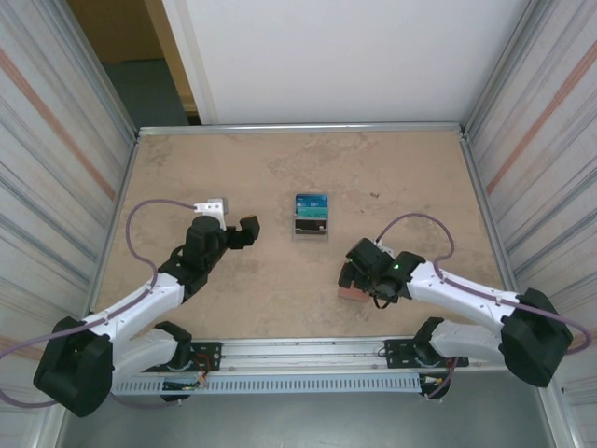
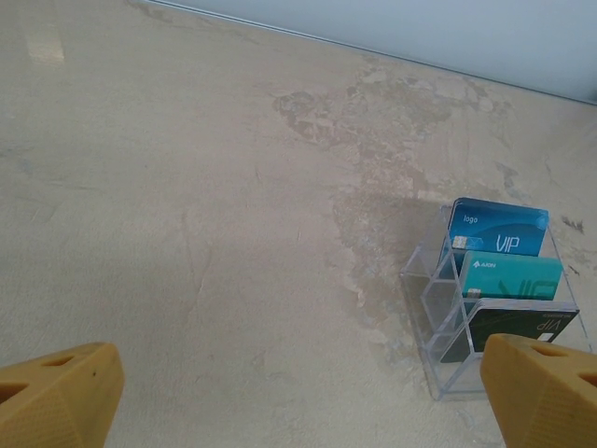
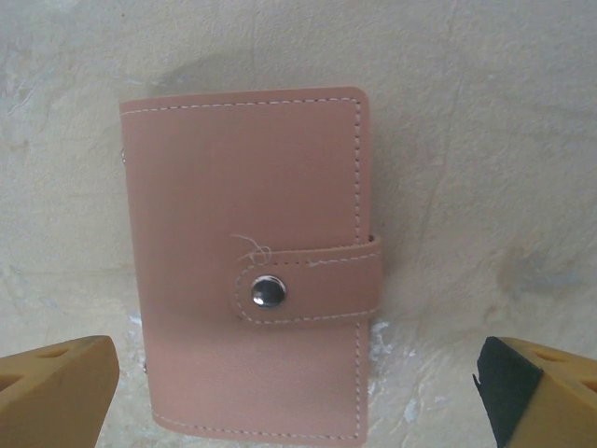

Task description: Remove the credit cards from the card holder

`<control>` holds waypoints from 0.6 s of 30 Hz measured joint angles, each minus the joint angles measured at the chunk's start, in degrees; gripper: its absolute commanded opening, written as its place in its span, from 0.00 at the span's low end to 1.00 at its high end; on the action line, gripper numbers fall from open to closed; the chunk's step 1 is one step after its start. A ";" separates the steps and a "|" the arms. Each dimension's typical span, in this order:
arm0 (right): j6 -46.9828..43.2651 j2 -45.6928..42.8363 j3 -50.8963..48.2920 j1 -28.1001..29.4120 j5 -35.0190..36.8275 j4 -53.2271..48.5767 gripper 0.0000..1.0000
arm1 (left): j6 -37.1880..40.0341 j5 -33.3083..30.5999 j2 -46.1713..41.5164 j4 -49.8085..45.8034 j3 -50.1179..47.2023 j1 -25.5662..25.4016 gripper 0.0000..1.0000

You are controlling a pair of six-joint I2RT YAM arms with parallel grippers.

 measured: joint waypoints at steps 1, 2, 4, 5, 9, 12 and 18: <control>0.00 0.85 0.39 0.07 -0.02 0.22 0.99 | 0.00 -0.02 0.02 0.00 0.00 0.00 0.99; -0.02 1.99 0.87 0.15 -0.15 0.57 0.99 | 0.00 -0.07 0.07 -0.02 0.00 0.00 0.99; -0.07 4.11 1.70 0.39 -0.24 1.33 0.98 | 0.00 -0.15 0.11 -0.04 0.00 0.00 0.99; -0.09 5.42 2.21 0.48 -0.46 1.73 0.98 | 0.00 -0.15 0.11 -0.04 0.00 0.00 0.99; -0.35 10.05 4.48 0.87 -1.38 2.03 0.98 | 0.02 -0.42 0.11 -0.09 0.00 0.00 0.99; -0.48 13.49 6.05 1.42 -1.31 1.95 0.99 | 0.02 -0.59 0.11 -0.15 0.02 0.00 0.99; -0.50 18.80 7.96 3.89 -1.29 1.66 1.00 | 0.20 -0.57 0.15 -0.33 0.28 0.00 0.99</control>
